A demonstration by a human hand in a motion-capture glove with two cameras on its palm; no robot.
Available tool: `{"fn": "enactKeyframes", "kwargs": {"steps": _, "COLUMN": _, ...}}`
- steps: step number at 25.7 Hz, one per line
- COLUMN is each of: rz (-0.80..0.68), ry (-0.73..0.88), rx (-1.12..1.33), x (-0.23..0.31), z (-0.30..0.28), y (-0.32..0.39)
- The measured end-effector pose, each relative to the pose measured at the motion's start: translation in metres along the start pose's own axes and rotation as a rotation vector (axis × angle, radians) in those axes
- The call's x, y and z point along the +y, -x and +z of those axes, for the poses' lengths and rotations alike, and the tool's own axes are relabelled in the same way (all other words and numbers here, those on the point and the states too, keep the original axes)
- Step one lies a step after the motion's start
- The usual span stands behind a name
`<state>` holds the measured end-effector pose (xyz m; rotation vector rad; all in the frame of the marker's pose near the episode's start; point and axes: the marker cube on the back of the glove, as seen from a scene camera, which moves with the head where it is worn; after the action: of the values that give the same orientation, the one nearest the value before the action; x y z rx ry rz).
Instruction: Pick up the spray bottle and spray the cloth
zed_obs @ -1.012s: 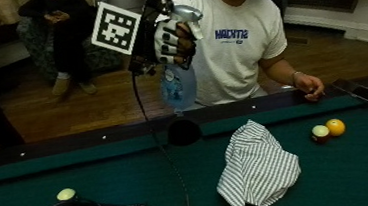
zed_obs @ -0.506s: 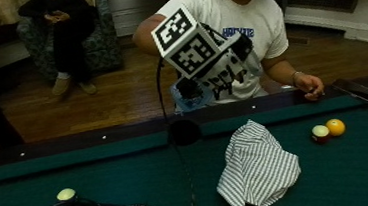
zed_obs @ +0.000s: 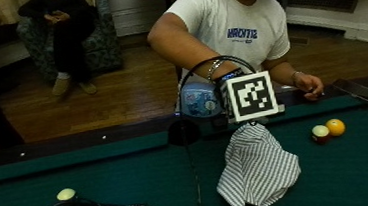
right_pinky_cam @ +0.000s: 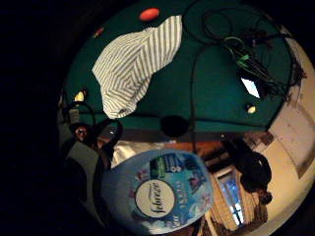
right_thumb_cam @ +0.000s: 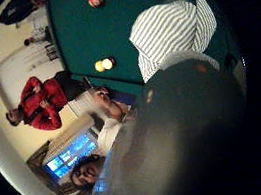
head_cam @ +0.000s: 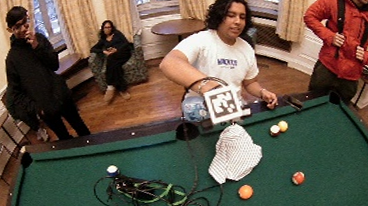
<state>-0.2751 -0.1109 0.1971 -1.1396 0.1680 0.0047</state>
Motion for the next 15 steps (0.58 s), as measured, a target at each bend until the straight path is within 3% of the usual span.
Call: {"fn": "enactKeyframes", "kwargs": {"steps": 15, "rz": 0.129, "ry": 0.281, "rx": 0.198, "x": -0.068, "z": 0.079, "y": 0.028}}
